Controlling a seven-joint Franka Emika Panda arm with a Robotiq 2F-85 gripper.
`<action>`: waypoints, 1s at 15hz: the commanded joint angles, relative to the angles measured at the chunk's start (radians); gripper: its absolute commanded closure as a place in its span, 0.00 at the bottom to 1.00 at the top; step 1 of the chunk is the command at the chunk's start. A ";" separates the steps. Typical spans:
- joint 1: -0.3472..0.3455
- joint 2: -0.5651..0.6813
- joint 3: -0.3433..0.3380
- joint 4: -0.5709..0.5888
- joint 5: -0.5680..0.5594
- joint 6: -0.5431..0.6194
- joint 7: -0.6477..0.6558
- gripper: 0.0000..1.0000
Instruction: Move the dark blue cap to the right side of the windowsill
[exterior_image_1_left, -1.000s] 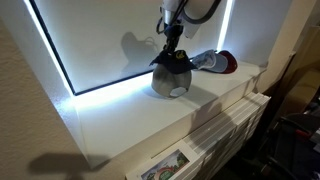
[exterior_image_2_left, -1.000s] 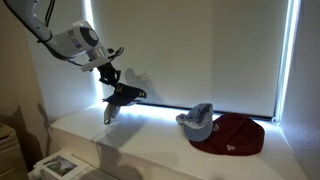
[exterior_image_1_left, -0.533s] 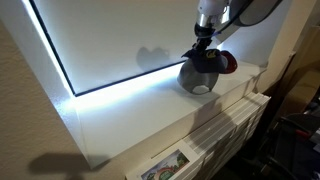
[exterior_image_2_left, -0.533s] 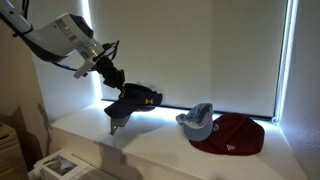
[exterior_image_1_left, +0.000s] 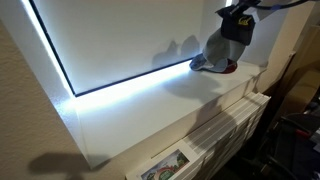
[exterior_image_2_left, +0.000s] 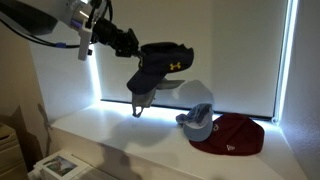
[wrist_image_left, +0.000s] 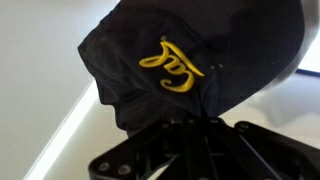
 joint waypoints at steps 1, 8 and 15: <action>-0.070 -0.115 -0.089 -0.040 -0.232 0.170 0.035 0.99; -0.064 -0.151 -0.155 0.037 -0.263 0.211 -0.041 0.99; 0.089 -0.078 -0.036 -0.066 -0.023 0.262 -0.207 0.99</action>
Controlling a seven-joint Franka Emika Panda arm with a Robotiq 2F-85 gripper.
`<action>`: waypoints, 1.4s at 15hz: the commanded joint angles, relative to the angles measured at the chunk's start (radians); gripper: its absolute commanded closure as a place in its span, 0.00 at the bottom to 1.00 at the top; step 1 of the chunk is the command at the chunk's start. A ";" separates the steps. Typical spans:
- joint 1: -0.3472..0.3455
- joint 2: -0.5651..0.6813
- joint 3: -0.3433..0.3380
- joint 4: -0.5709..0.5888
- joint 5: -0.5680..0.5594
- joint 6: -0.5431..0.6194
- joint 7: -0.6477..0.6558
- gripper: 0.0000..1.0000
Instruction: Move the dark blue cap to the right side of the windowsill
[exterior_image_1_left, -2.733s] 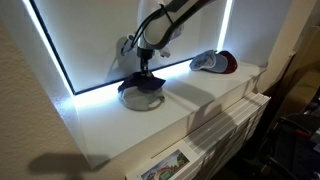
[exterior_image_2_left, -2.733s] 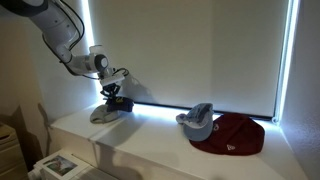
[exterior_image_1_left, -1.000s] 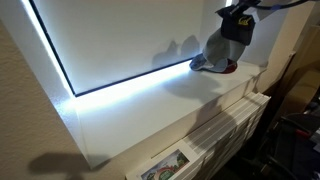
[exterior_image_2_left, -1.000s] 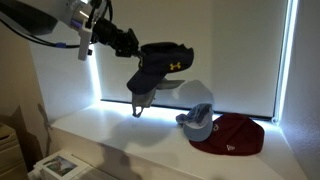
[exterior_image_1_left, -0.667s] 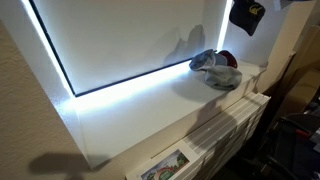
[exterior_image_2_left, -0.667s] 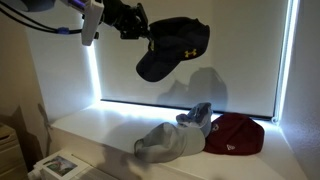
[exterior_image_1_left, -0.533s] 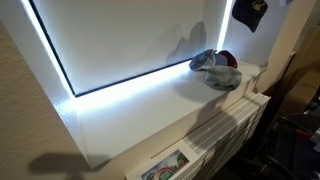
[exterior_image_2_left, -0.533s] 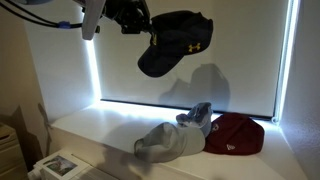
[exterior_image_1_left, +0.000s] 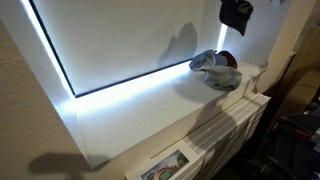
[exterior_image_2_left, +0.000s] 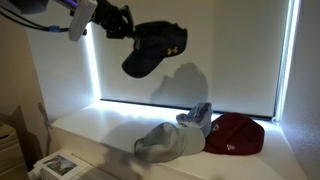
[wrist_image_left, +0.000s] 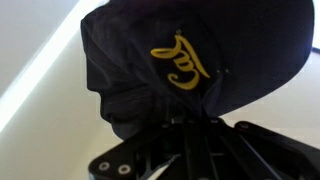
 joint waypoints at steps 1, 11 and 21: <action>0.116 0.131 0.067 -0.002 0.130 0.024 -0.039 0.99; 0.660 0.268 -0.461 -0.086 1.045 0.139 -0.830 0.99; 0.280 0.312 -0.406 0.243 0.754 -0.084 -0.427 0.99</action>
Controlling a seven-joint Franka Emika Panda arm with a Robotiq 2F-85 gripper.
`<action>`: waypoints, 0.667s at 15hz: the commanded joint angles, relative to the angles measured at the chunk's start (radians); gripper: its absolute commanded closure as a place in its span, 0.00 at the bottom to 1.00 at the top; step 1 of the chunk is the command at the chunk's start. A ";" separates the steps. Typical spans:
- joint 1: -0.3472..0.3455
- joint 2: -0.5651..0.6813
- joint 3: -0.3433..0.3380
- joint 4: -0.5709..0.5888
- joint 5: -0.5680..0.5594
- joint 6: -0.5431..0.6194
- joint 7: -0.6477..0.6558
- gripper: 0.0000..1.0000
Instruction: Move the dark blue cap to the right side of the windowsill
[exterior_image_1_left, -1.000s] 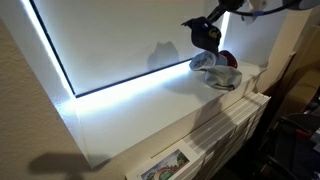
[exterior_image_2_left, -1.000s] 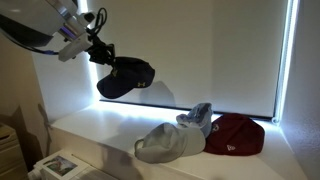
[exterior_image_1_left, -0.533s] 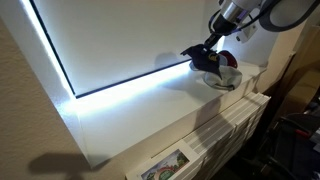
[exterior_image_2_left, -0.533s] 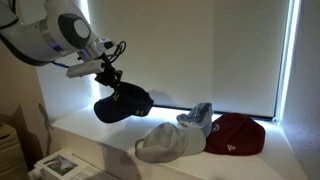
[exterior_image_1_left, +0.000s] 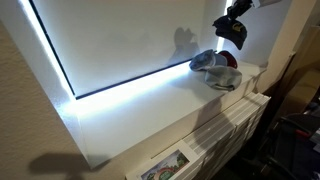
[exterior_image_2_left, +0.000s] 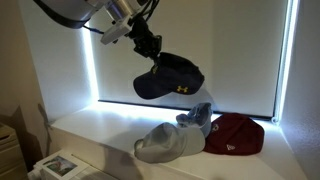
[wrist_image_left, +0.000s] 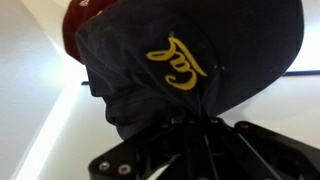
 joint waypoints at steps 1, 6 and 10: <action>-0.107 0.019 0.050 0.048 -0.177 -0.025 0.152 0.99; -0.368 0.019 0.282 0.100 -0.020 -0.087 0.020 0.99; -0.564 0.042 0.469 0.195 0.032 -0.206 -0.030 0.99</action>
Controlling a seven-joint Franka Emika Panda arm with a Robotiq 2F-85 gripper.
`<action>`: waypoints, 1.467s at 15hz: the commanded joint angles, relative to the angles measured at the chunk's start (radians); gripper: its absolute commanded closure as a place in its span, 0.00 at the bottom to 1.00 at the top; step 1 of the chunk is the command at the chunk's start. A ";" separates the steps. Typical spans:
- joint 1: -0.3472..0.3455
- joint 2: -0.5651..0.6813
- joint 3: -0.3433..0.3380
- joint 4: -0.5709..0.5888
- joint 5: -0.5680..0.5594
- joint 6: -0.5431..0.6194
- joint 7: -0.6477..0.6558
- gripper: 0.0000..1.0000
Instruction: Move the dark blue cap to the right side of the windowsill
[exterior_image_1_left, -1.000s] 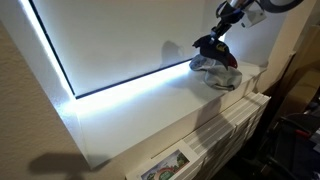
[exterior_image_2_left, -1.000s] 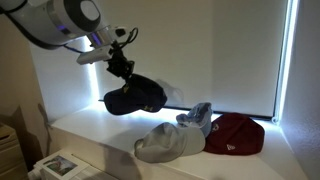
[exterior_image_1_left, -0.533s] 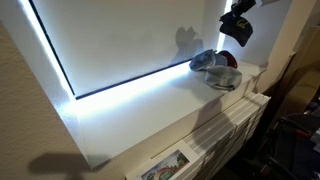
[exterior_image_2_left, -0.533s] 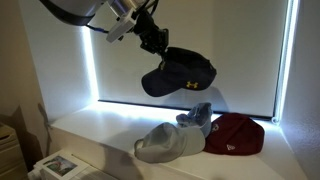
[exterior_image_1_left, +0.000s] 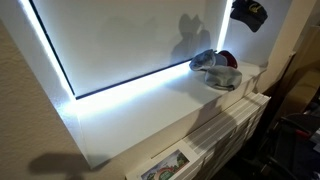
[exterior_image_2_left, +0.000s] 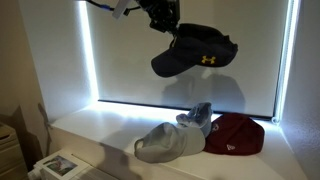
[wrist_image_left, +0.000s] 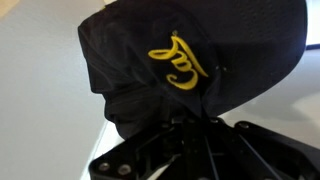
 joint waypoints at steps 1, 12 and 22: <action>-0.164 0.044 0.149 0.094 0.011 -0.082 -0.028 0.99; -0.265 0.177 0.239 0.138 -0.665 0.238 0.455 0.99; -0.257 0.287 0.178 0.147 -0.444 0.466 0.287 0.72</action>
